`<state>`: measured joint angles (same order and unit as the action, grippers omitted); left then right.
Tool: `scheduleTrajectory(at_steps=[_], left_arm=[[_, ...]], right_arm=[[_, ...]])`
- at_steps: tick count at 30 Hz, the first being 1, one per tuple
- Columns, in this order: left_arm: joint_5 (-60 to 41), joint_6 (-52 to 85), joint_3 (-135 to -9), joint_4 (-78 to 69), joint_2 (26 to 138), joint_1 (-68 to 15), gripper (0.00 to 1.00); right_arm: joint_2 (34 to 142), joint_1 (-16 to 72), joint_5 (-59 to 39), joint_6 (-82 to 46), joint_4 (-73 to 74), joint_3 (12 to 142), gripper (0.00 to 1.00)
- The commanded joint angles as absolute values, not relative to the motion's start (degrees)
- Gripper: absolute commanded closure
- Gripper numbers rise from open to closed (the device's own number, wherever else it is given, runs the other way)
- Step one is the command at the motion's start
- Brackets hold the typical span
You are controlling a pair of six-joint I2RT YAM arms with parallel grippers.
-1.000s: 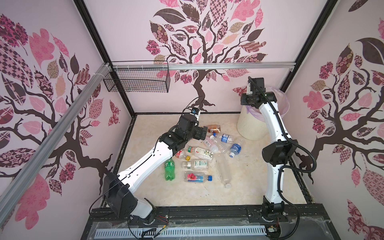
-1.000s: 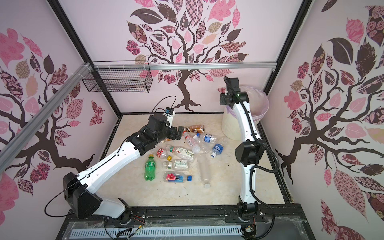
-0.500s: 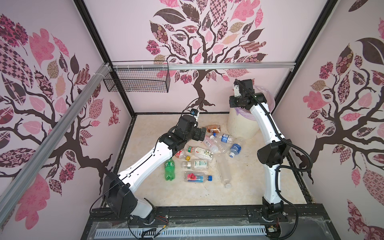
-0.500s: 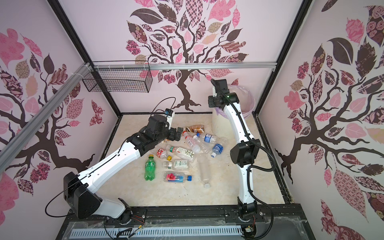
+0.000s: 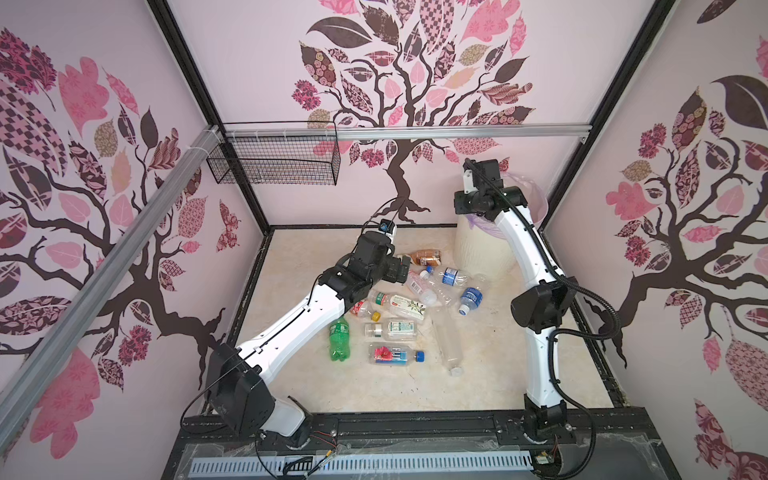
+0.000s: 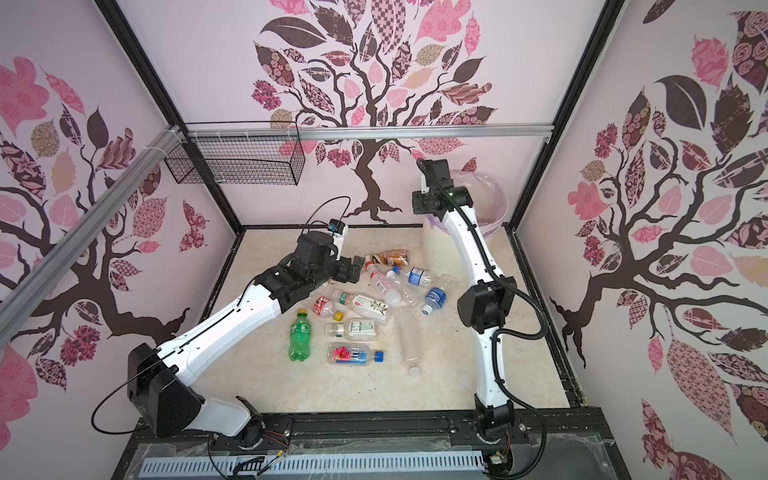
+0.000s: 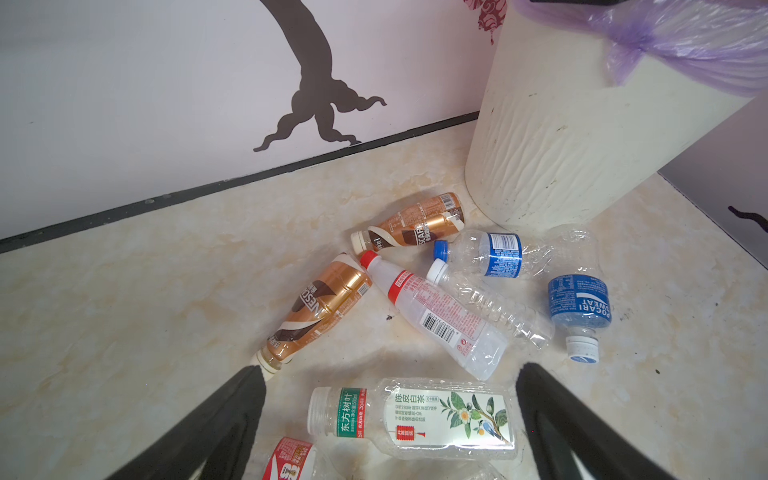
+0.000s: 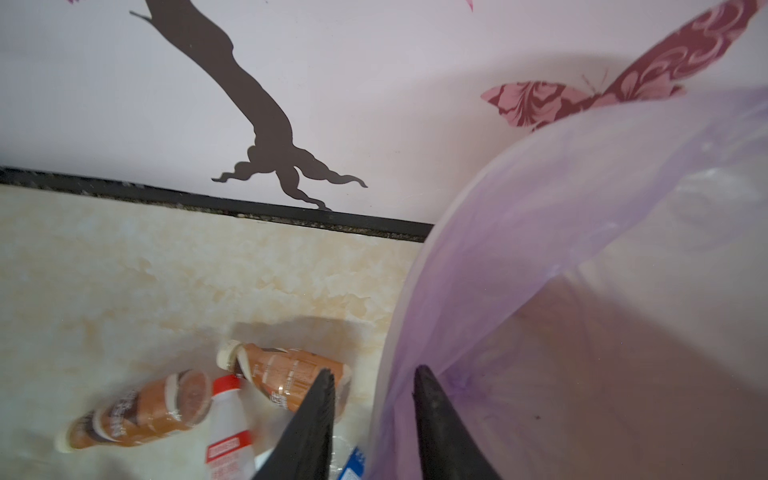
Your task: Throw the plastic bottles in the bin
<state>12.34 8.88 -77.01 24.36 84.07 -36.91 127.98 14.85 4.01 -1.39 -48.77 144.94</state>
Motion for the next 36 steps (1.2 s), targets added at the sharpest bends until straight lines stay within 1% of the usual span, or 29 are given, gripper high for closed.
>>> scheduleTrajectory(at_steps=[1, 2, 3, 6, 7, 9, 11, 13, 18, 21, 27, 29, 32, 34, 36], left_arm=[[12.57, 8.88, -76.37, 23.18, 82.26, -36.50, 0.02], [12.59, 8.88, -76.39, 23.16, 82.03, -36.51, 0.01], [12.73, 8.88, -76.24, 23.16, 81.87, -36.48, 0.02], [13.47, 9.24, -76.20, 23.13, 81.41, -36.32, 0.02], [13.62, 9.59, -76.24, 23.14, 81.16, -36.22, 0.02], [13.05, 9.76, -75.70, 22.62, 80.35, -36.06, 0.02], [13.10, 10.01, -75.01, 22.04, 79.44, -36.04, 0.02], [12.93, 10.11, -74.71, 21.72, 78.64, -35.97, 0.02], [13.10, 11.57, -73.77, 21.62, 76.94, -35.78, 0.02], [13.81, 12.70, -73.30, 22.02, 75.96, -35.74, 0.02], [15.87, 13.57, -72.90, 24.20, 73.11, -35.60, 0.02], [16.55, 14.67, -72.44, 25.01, 72.03, -35.16, 0.01], [15.72, 18.76, -72.53, 28.61, 71.35, -32.60, 0.02], [12.84, 20.90, -72.64, 31.42, 71.19, -29.84, 0.02], [12.49, 22.27, -72.60, 34.24, 70.90, -27.72, 0.02]], right_arm=[[128.27, 15.21, 5.07, -1.68, -48.42, 146.78, 0.55], [127.78, 15.21, 5.22, -1.76, -48.20, 146.78, 0.53], [127.22, 15.21, 5.51, -1.92, -47.93, 146.80, 0.43], [125.64, 15.21, 5.66, -2.02, -47.56, 146.78, 0.38], [125.05, 15.21, 5.84, -2.07, -47.55, 146.78, 0.34], [123.65, 15.21, 6.37, -2.02, -47.68, 146.80, 0.21], [122.53, 15.21, 6.87, -1.95, -47.84, 146.78, 0.13], [121.14, 15.21, 7.59, -1.72, -48.14, 146.62, 0.01], [116.74, 15.21, 9.28, -2.56, -47.91, 144.01, 0.01], [112.57, 15.21, 10.35, -5.14, -45.25, 140.05, 0.01], [100.39, 15.21, 3.17, -8.92, -33.91, 123.15, 0.01], [95.71, 15.21, 0.88, -10.04, -28.33, 115.50, 0.01], [89.88, 15.23, -1.39, -11.20, -20.95, 106.08, 0.01], [87.65, 15.21, -2.89, -11.60, -18.66, 102.93, 0.01], [86.69, 15.25, -5.48, -12.46, -19.15, 102.26, 0.01]])
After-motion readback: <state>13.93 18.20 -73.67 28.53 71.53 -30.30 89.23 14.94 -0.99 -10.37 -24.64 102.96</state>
